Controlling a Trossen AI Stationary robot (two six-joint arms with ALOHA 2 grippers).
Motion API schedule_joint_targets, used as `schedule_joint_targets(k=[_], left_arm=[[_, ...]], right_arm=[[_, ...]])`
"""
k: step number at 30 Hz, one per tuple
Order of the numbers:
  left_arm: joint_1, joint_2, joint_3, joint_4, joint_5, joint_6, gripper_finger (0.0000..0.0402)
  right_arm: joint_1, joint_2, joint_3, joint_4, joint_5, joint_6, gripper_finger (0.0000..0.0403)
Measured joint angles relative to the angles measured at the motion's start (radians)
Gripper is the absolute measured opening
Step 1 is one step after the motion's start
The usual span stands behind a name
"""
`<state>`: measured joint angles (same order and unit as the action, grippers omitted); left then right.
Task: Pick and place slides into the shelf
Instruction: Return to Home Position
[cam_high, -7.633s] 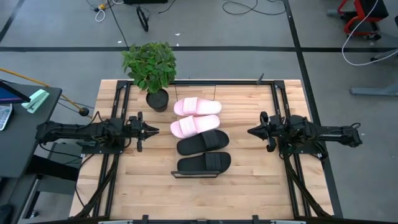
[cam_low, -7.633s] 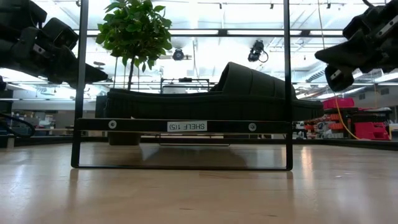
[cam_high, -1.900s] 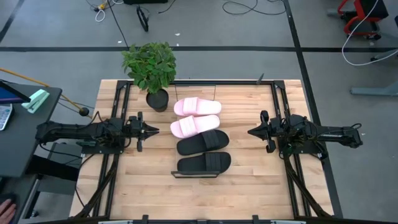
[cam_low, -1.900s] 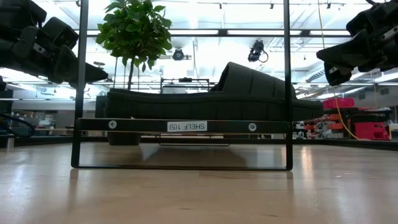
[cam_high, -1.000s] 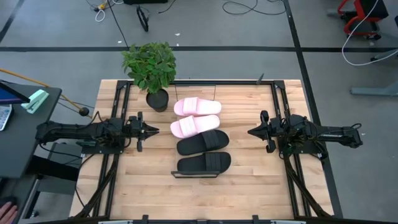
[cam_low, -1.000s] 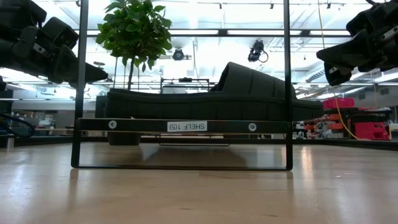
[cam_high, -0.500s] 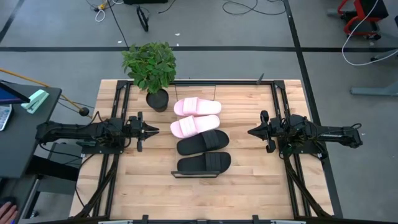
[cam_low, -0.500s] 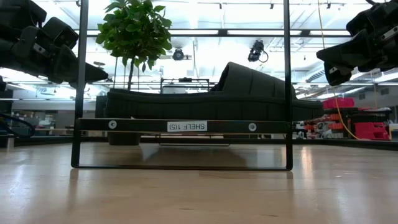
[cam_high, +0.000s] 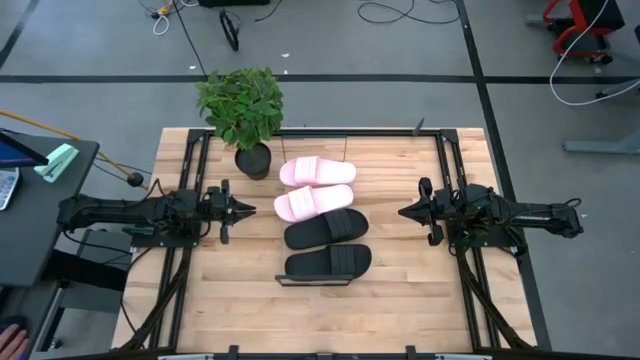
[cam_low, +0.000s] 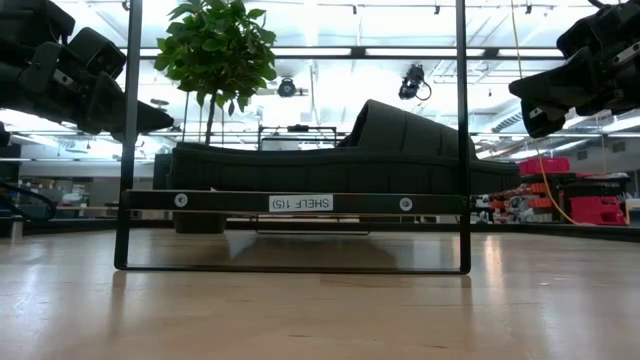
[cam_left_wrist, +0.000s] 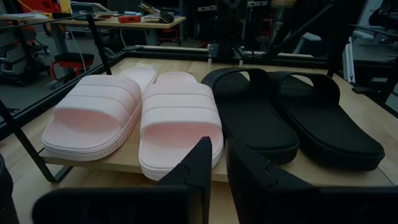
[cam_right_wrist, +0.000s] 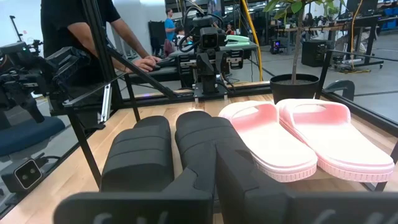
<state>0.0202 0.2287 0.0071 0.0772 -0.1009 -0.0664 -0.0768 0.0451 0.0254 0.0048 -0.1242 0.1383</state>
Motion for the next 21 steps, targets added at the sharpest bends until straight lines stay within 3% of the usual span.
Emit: schedule_joint_targets(k=[21], left_arm=[[0.0, 0.0, 0.0, 0.0, 0.0, 0.0, 0.0051]], right_arm=[[0.0, 0.0, 0.0, 0.0, 0.0, 0.0, 0.0013]])
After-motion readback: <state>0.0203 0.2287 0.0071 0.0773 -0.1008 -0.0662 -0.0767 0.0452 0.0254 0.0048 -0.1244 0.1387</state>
